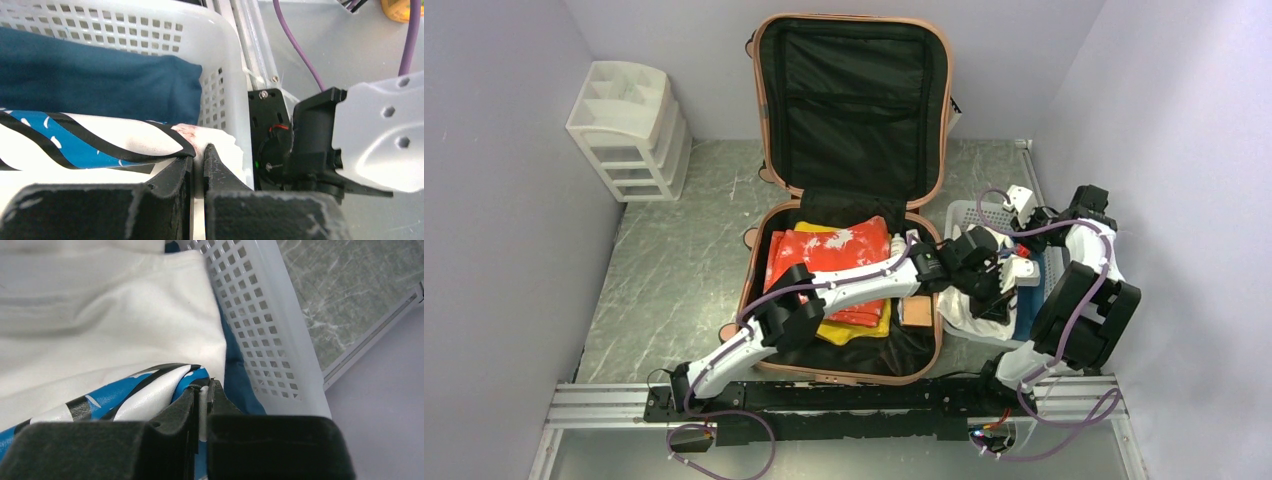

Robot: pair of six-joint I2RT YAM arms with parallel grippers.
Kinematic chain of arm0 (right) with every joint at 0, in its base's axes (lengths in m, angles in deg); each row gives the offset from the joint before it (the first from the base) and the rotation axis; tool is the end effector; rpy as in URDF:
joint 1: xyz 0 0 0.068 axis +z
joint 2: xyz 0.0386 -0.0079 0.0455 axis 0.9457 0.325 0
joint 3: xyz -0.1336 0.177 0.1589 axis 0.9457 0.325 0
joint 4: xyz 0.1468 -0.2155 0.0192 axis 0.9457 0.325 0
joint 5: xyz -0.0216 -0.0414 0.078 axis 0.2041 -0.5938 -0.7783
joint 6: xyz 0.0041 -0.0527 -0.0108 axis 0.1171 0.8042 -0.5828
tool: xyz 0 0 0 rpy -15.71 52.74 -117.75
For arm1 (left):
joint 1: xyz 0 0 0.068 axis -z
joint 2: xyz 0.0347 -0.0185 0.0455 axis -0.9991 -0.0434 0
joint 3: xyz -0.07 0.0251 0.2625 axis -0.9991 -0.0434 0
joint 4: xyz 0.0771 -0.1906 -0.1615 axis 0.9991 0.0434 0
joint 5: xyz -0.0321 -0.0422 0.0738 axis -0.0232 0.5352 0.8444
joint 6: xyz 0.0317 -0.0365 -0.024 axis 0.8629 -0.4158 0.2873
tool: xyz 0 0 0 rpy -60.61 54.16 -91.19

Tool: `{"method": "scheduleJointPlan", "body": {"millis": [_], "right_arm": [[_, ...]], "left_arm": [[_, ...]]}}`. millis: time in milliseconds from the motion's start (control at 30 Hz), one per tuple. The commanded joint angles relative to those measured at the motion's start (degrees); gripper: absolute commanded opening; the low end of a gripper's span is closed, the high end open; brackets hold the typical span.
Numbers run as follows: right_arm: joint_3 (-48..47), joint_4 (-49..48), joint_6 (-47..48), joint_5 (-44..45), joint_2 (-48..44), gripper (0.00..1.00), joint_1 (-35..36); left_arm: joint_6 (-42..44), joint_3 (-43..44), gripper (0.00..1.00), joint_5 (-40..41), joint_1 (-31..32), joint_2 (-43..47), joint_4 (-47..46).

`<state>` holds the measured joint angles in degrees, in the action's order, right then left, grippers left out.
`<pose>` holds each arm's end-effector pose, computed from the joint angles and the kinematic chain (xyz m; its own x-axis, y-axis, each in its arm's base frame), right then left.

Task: Open, take out, and arrange the luggage
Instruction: Place the clothes in the bin.

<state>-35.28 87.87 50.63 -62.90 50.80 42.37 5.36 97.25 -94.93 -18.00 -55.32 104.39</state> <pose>0.2752 -0.1238 0.2375 -0.2628 -0.6998 -0.6642 -0.7556 0.5774 -0.3093 0.1758 -0.5326 0.2440 -0.1536 0.4641 -0.8723 0.9322 -0.2248 -0.2837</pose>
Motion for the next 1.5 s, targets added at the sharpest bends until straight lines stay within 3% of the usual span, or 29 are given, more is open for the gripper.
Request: {"method": "scheduleJointPlan", "body": {"millis": [0, 233, 667, 1400, 1467], "right_arm": [[-2.3, -8.5, 3.8, -1.4, 1.9, 0.0, -1.1], [-3.5, -9.0, 4.4, -3.2, 4.4, 0.0, -4.2], [-2.6, -16.9, -0.3, -4.5, 4.8, 0.0, -5.4], [-2.5, -16.4, -0.4, -4.7, 2.9, 0.0, -6.8], [-3.4, -14.8, 0.4, -4.4, 3.5, 0.05, -7.1]], "left_arm": [[-5.2, 4.9, 0.05, -4.8, 3.7, -2.2, -6.4], [-7.6, 9.8, 0.05, -2.8, 3.8, -7.3, -9.7], [-4.4, 12.3, 0.05, 6.7, 4.2, -11.3, -8.6], [-4.4, 13.5, 0.06, 5.6, 5.8, -12.4, -9.9], [-4.4, 13.5, 0.06, 5.3, 6.0, -12.5, -10.0]]}}
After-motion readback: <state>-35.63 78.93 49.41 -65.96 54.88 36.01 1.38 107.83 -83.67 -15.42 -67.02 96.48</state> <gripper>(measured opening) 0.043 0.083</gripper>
